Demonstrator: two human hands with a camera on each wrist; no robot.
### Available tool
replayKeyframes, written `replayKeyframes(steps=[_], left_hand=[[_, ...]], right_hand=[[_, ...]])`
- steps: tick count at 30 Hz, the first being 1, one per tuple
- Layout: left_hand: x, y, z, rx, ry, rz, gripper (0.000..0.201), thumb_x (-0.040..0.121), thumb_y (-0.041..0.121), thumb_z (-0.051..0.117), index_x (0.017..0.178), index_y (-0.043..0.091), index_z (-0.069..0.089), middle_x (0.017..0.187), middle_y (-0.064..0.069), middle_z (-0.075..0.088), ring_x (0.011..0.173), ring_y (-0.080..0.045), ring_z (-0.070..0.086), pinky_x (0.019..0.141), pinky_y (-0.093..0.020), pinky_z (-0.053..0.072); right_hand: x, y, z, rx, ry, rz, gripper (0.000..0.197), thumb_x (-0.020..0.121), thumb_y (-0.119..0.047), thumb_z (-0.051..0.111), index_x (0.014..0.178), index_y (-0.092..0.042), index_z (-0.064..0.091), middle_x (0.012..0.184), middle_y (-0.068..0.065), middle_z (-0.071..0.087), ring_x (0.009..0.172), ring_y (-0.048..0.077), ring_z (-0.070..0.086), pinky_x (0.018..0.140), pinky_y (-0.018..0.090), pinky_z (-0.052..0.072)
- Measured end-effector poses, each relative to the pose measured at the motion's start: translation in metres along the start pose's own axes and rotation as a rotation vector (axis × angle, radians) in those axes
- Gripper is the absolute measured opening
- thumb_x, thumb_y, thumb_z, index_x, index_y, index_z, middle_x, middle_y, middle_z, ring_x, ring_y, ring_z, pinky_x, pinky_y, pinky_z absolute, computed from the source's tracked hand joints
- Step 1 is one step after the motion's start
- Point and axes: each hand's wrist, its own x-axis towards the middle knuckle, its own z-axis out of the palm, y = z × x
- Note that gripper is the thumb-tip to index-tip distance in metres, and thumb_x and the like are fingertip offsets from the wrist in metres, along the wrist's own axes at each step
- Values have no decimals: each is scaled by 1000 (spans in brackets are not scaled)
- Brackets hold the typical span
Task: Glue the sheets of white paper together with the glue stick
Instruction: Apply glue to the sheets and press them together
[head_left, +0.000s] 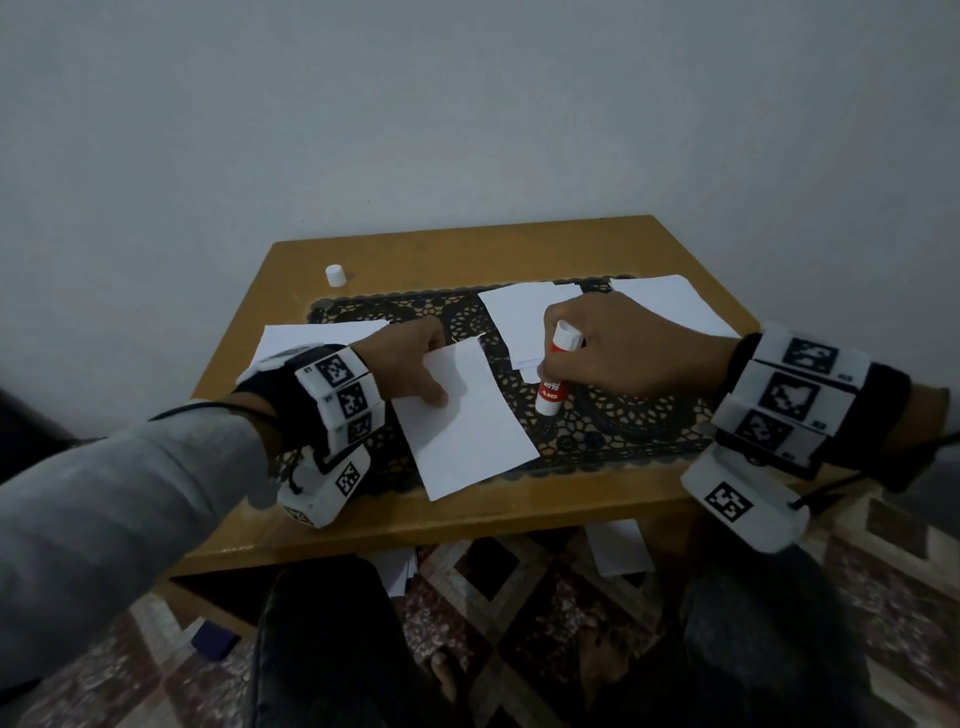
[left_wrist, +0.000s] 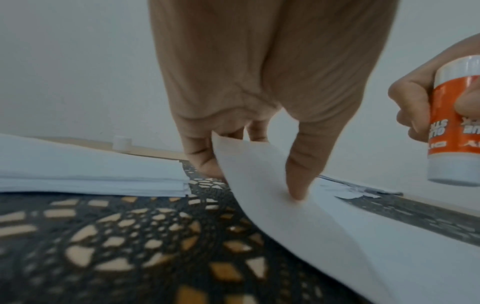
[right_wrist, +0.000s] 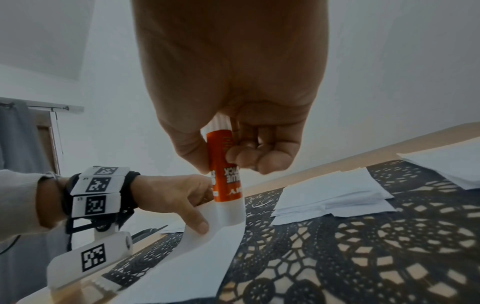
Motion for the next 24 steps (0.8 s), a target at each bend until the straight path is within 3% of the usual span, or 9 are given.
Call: replayKeyframes(steps=[4, 6, 9, 14, 18, 20, 24], left_hand=[[-15, -11, -6, -115, 109, 130, 79, 79, 4, 69, 144, 30, 32, 112, -8, 59, 98, -24, 57, 87, -37, 49], [-23, -15, -7, -101, 155, 164, 67, 82, -2, 60, 140, 30, 44, 123, -5, 57, 108, -20, 53, 93, -32, 44], [-32, -22, -2, -92, 220, 54, 45, 84, 0, 56, 124, 21, 61, 132, -7, 54, 116, -25, 51, 92, -27, 38], [-42, -26, 15, 71, 114, -111, 40, 87, 23, 64, 125, 18, 53, 133, -7, 51, 118, -24, 48, 91, -26, 35], [-44, -25, 15, 166, 52, -159, 41, 85, 33, 65, 123, 25, 49, 124, -10, 49, 103, -26, 53, 81, -29, 41], [-45, -22, 14, 209, 49, -170, 43, 84, 35, 65, 123, 26, 49, 124, -10, 41, 100, -28, 54, 83, -31, 46], [-47, -12, 14, 384, 97, -126, 52, 81, 35, 66, 129, 28, 47, 132, -14, 29, 117, -33, 40, 93, -43, 47]], right_hand=[[8, -1, 4, 24, 23, -27, 27, 86, -29, 64, 84, -3, 62, 82, 8, 64, 77, 23, 60, 69, 37, 47], [13, -1, 7, 29, 37, -23, 28, 85, -29, 65, 84, -1, 63, 82, 10, 64, 74, 23, 59, 66, 36, 46], [22, -4, 11, 16, 64, -18, 31, 84, -27, 65, 83, 4, 60, 81, 16, 64, 66, 19, 51, 59, 32, 40], [37, -6, 22, 3, 116, 7, 35, 83, -27, 64, 81, 6, 56, 79, 18, 62, 63, 18, 47, 55, 31, 37], [51, -4, 33, -18, 118, 26, 27, 83, -28, 64, 80, -2, 58, 81, 9, 63, 72, 21, 57, 60, 30, 40], [56, -4, 37, 0, 113, 33, 24, 84, -29, 64, 81, -5, 60, 84, 5, 62, 76, 20, 58, 59, 27, 40], [64, -4, 44, 8, 98, 54, 20, 85, -28, 65, 83, -9, 59, 89, 3, 63, 81, 18, 58, 64, 27, 41]])
